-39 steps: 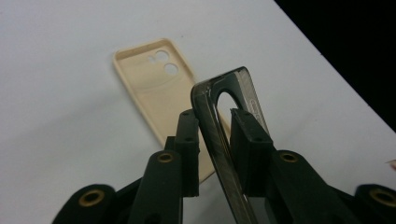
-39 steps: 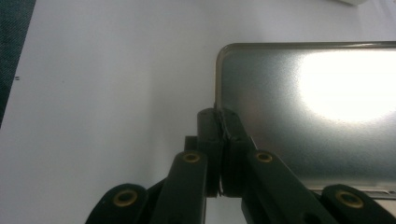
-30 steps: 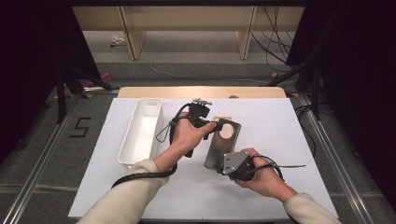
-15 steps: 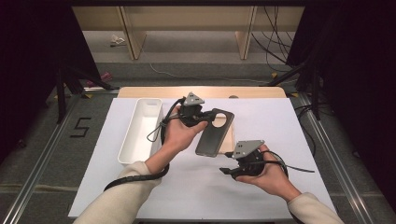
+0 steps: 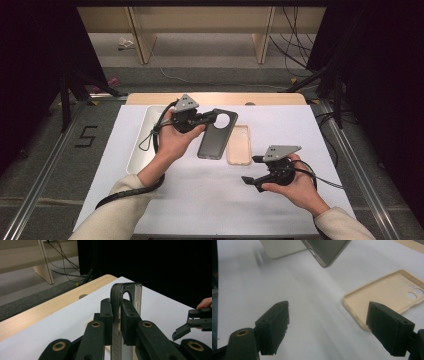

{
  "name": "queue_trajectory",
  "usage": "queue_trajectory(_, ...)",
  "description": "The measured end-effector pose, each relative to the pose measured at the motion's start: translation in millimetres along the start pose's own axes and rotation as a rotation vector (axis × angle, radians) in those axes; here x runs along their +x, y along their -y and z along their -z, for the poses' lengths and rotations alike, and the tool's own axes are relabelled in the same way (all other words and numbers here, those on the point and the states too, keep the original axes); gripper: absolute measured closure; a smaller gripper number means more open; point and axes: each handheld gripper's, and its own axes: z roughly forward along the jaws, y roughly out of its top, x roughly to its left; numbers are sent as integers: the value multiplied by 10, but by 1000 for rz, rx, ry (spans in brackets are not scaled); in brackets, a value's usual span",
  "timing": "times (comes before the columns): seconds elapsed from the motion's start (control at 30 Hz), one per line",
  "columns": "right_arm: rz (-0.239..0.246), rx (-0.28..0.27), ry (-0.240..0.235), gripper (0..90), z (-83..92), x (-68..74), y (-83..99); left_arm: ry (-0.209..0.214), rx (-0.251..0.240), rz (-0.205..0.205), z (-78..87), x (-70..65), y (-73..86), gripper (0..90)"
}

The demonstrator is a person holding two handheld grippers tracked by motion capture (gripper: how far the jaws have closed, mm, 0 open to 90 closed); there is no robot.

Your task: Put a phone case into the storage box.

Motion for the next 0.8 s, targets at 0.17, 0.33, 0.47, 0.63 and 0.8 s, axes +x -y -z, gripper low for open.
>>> queue_trajectory(0.17, -37, -46, 14, 180, 74, -38, 25, 2, -28, -21, 108, 100, 7, 807)
queue_trajectory(0.33, -68, -76, 25, 174, 130, -67, 70, 3, -45, -29, 181, 186, 18, 807)
queue_trajectory(0.47, -72, -81, 30, 166, 151, -76, 92, 7, -60, -52, 231, 225, 13, 807)
queue_trajectory(0.63, -78, -96, 42, 162, 173, -90, 100, 4, -67, -84, 291, 263, -12, 808)
queue_trajectory(0.8, -90, -101, 46, 161, 197, -103, 117, -3, -84, -97, 367, 320, -54, 807)
